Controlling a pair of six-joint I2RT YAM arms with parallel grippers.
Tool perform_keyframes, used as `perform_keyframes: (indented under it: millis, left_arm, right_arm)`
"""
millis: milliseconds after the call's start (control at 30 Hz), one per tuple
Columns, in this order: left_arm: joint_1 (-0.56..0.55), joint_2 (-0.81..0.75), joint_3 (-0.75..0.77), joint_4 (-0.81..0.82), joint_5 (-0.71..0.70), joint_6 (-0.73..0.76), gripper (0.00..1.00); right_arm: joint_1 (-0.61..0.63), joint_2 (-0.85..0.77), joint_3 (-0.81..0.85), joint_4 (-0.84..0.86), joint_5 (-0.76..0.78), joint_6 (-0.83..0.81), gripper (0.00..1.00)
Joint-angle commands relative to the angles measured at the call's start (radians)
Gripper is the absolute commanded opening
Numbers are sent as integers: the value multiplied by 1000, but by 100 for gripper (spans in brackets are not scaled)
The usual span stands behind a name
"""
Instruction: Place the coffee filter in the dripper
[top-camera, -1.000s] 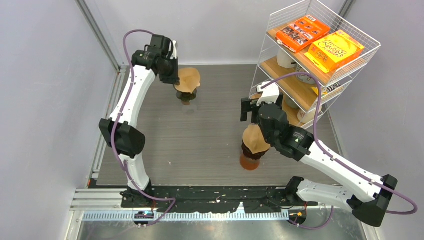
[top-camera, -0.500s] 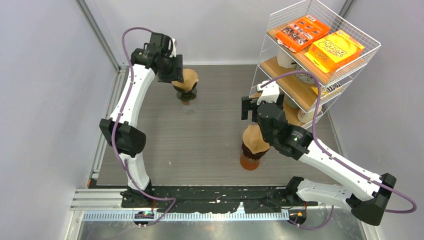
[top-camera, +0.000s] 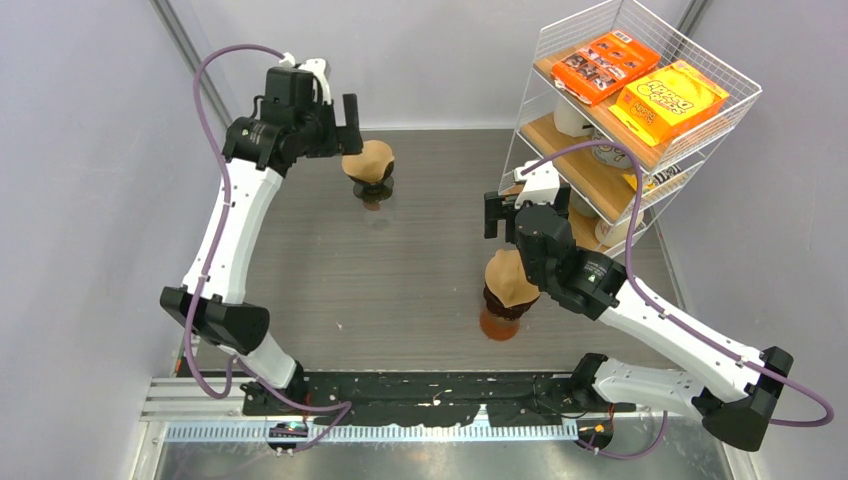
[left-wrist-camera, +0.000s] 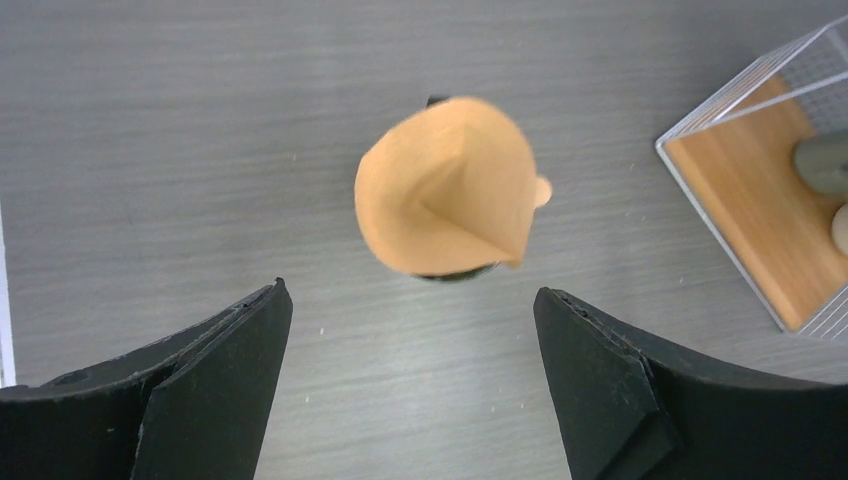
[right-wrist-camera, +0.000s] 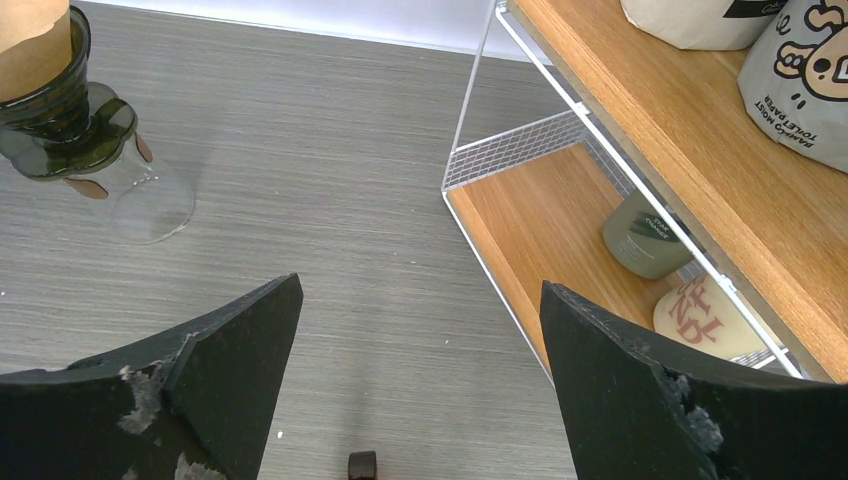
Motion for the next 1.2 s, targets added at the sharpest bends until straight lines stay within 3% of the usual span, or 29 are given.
perform_keyframes:
  millis: [0,133,333,567,700,800,1167]
  left_arm:
    - [-8,61,81,90,10,10,100]
    - [-10,167,208,11,29,39,98]
    - [-20,267,269,-25,89,83,83]
    - [-22,334,258,-39,110,108,43]
    - [-22,359,251,-48,149,118,28]
    - [-22,385,254,-62,172,122,23]
    - [-22,440,252,-63,178,153,19]
  right_arm:
    - [-3,-10,16,25,29,-2,95]
    - [-4,-15,10,25,30,-4,95]
    - [-4,-13,2,24,42,-10,96]
    - [-4,1,1,23,43,-20,95]
    - [-4,4,1,23,41,-21,95]
    - [-4,7,1,23,38,-26,95]
    - [-4,13,-2,23,28,-31,95]
